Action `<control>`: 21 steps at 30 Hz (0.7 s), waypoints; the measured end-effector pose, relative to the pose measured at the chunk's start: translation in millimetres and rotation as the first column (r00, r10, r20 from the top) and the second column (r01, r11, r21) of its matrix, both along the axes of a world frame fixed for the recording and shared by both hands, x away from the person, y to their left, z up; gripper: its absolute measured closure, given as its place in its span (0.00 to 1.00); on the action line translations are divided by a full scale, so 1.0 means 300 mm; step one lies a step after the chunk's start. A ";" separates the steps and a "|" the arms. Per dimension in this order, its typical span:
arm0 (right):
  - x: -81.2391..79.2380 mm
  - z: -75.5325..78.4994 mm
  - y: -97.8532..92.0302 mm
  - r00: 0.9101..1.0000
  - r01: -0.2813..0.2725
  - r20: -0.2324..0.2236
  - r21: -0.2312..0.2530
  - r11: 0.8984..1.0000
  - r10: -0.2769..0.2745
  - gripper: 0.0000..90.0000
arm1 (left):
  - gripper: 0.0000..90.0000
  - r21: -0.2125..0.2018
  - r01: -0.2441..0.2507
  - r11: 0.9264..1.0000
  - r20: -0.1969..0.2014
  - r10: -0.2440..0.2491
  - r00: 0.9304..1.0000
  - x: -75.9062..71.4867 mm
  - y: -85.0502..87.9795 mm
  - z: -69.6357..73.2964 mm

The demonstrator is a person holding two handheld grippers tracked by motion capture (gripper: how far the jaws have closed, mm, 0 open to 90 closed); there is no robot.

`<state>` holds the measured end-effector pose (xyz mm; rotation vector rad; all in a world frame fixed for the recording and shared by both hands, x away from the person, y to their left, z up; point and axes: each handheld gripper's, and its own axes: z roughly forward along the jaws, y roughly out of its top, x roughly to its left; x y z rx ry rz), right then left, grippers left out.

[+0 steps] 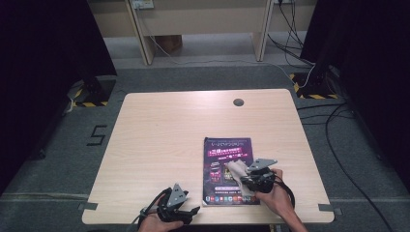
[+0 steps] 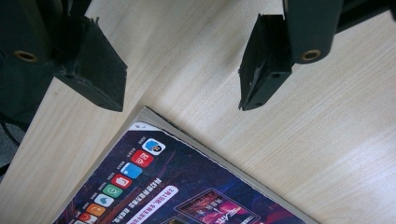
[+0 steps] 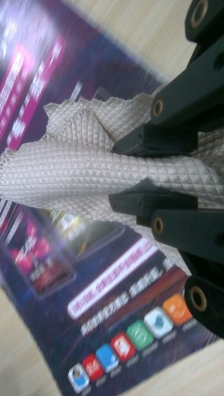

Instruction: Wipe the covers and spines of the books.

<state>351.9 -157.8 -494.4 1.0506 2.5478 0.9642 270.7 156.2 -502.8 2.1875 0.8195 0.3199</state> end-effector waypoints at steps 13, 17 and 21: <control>0.006 -0.004 0.061 0.999 -0.040 0.004 0.006 0.999 0.040 0.84 | 0.33 -0.002 -0.011 1.000 0.001 0.011 1.000 0.003 -0.001 0.000; -0.002 -0.006 0.113 0.997 -0.076 0.004 0.010 0.997 0.076 0.84 | 0.31 0.003 -0.015 1.000 -0.001 0.015 1.000 0.004 0.002 -0.001; -0.031 -0.007 0.197 0.990 -0.143 0.001 0.010 0.990 0.143 0.84 | 0.28 0.005 -0.031 1.000 -0.001 0.031 1.000 0.007 0.006 0.000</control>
